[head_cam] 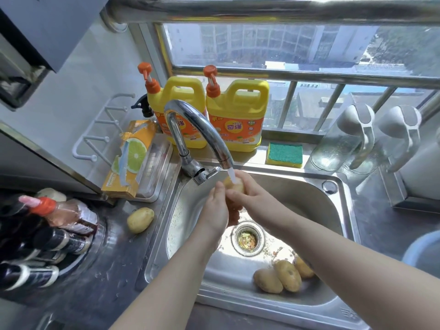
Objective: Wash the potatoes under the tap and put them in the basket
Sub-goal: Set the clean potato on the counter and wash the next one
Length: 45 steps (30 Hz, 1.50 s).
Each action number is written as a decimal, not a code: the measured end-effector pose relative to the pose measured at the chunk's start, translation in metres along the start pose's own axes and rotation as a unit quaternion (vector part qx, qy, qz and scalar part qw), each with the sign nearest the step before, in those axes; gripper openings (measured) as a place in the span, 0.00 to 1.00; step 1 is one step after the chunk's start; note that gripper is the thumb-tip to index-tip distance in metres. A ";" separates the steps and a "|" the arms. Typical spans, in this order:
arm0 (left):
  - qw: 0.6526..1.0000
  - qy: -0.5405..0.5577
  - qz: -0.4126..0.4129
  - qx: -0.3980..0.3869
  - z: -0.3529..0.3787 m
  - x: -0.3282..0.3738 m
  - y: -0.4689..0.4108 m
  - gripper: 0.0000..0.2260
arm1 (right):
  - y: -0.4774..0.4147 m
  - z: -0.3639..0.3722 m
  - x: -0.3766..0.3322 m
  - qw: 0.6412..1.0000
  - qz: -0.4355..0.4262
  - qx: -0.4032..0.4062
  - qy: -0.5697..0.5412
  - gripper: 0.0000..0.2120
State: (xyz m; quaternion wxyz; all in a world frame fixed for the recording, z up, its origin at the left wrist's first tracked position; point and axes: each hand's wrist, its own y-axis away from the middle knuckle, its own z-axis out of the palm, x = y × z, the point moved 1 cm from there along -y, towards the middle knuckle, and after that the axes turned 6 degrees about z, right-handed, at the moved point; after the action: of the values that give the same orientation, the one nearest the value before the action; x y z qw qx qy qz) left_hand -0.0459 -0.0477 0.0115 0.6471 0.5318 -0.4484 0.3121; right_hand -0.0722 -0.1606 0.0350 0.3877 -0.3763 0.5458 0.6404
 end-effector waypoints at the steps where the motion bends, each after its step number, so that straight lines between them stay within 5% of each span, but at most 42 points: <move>1: 1.000 -0.009 0.000 -0.001 0.001 -0.002 -0.001 0.23 | -0.002 0.001 0.001 1.000 0.005 0.017 -0.009 0.16; 5: 0.996 -0.064 0.057 0.000 0.009 -0.003 0.003 0.21 | -0.010 0.009 -0.002 0.989 0.019 0.113 -0.092 0.05; 8: 0.987 -0.125 0.097 -0.017 0.011 -0.008 0.010 0.21 | -0.016 0.006 -0.001 0.972 0.041 0.183 -0.139 0.11; 12: 0.991 -0.083 0.101 0.007 0.009 -0.008 0.008 0.22 | -0.011 0.007 0.005 0.986 0.021 0.105 -0.127 0.14; 18: 0.998 0.023 -0.007 0.052 0.002 -0.003 0.000 0.23 | -0.002 0.008 0.015 0.999 -0.025 0.013 -0.016 0.16; 23: 0.997 -0.063 -0.006 0.050 0.010 -0.007 0.003 0.29 | -0.011 0.008 0.008 0.994 -0.002 0.106 -0.039 0.04; 30: 0.988 -0.119 0.095 -0.015 0.014 -0.010 0.014 0.35 | -0.017 0.008 0.000 0.957 0.092 0.169 -0.217 0.18; 34: 0.998 -0.053 0.037 -0.001 0.005 -0.002 0.003 0.20 | -0.012 0.006 0.005 0.984 0.052 0.144 -0.090 0.15; 39: 0.997 0.010 -0.070 0.015 0.002 0.004 -0.006 0.23 | -0.005 -0.006 0.011 0.998 -0.003 0.047 0.043 0.19; 42: 0.990 0.074 -0.117 -0.017 0.009 0.014 -0.001 0.22 | -0.005 -0.004 0.013 0.990 -0.048 0.105 0.078 0.18; 45: 0.985 0.101 -0.130 -0.049 0.012 0.012 0.003 0.24 | -0.008 -0.002 0.015 0.982 -0.060 0.153 0.092 0.04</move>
State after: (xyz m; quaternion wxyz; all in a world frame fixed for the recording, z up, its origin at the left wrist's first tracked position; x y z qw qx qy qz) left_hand -0.0466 -0.0596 0.0244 0.7494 0.5191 -0.3227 0.2547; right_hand -0.0716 -0.1601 0.0176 0.4264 -0.4023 0.6469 0.4877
